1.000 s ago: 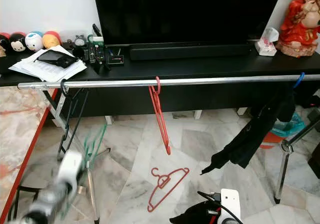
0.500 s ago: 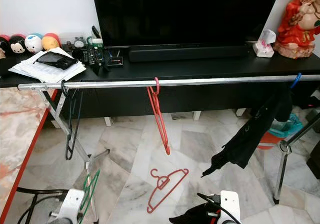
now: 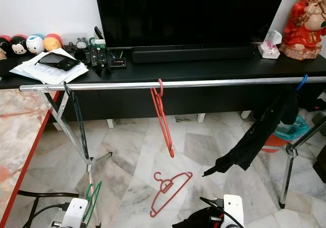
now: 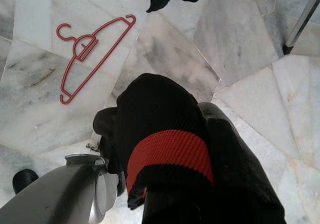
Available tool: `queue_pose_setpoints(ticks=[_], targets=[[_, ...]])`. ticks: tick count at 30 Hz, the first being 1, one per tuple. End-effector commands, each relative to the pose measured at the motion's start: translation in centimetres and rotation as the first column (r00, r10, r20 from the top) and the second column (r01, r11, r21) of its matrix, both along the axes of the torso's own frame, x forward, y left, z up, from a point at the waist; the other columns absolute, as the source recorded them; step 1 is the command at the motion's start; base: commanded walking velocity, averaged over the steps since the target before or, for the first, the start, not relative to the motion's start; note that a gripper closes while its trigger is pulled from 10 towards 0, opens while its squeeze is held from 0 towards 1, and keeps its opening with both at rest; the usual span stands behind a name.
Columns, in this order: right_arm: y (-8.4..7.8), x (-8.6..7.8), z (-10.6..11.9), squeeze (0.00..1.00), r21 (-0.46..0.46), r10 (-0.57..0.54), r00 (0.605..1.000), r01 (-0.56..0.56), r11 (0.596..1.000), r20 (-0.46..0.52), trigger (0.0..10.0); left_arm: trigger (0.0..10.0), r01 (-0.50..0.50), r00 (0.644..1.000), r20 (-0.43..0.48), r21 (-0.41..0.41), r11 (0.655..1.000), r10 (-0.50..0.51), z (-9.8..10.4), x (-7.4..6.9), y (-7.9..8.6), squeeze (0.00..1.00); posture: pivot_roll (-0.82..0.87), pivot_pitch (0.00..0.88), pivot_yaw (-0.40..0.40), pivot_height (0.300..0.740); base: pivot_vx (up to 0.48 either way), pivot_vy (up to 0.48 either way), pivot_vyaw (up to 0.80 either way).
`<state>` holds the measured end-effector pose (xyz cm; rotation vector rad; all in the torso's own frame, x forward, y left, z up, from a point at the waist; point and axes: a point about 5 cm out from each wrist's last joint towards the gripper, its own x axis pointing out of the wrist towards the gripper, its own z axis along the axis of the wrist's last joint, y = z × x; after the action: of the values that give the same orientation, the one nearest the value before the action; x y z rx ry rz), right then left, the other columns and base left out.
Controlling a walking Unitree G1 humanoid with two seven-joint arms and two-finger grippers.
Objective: Hang hanger
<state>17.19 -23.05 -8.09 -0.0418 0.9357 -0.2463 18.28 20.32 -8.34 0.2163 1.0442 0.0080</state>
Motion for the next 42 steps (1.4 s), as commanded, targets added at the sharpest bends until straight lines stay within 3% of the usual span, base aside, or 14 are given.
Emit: queue_pose_setpoints(ticks=[1, 17, 42], targets=[[-0.06, -0.16, -0.06, 0.0, 0.0, -0.008, 1.0, 0.008, 1.0, -0.004, 10.0, 10.0, 0.011, 1.0, -0.023, -0.001, 1.0, -0.011, -0.22, -0.51, 0.12, 0.0, -0.16, 0.0, -0.017, 0.74, 0.0, 0.0, 0.0], [-0.11, 0.22, 0.11, 0.0, 0.001, -0.017, 1.0, 0.017, 1.0, 0.002, 10.0, 10.0, 0.025, 0.999, -0.022, -0.002, 1.0, -0.025, -0.03, -0.11, 0.22, 0.0, -0.16, 0.0, -0.018, 0.74, 0.0, 0.0, 0.0], [-0.1, 0.54, 0.26, 0.0, 0.004, -0.019, 1.0, 0.019, 1.0, 0.013, 10.0, 10.0, 0.049, 0.998, -0.027, -0.005, 0.999, -0.049, 0.15, 0.27, 0.22, 0.0, -0.16, 0.0, -0.014, 0.74, -0.262, 0.0, 0.0]])
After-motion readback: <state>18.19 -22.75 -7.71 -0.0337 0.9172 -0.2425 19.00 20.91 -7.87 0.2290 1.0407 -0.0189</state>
